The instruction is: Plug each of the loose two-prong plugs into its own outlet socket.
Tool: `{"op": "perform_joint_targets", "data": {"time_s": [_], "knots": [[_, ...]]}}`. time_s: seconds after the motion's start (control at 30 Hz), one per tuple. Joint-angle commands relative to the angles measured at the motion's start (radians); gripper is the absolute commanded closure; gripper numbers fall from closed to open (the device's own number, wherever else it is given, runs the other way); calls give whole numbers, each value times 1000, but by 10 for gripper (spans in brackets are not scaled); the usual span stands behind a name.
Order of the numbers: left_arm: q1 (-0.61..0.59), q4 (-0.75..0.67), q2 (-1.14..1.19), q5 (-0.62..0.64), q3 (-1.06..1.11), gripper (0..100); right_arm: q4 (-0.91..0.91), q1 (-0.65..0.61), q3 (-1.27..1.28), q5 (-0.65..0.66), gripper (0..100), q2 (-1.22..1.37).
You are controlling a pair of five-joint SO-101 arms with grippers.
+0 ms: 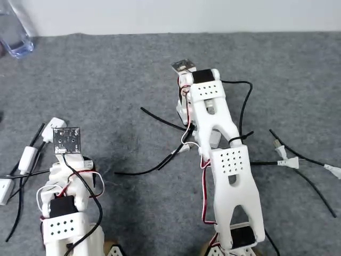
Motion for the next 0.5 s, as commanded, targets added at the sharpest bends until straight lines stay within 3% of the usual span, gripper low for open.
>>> {"op": "perform_joint_targets", "data": {"time_s": [0.0, 0.13, 0.47], "knots": [[3, 8, -11, 3, -7, 945, 33, 2, -12, 17, 872, -7], [3, 8, -11, 3, -7, 945, 44, 24, -38, 15, 995, -7], [37, 6, -11, 2, -5, 945, 116, 33, -207, 23, 991, -45]]}}
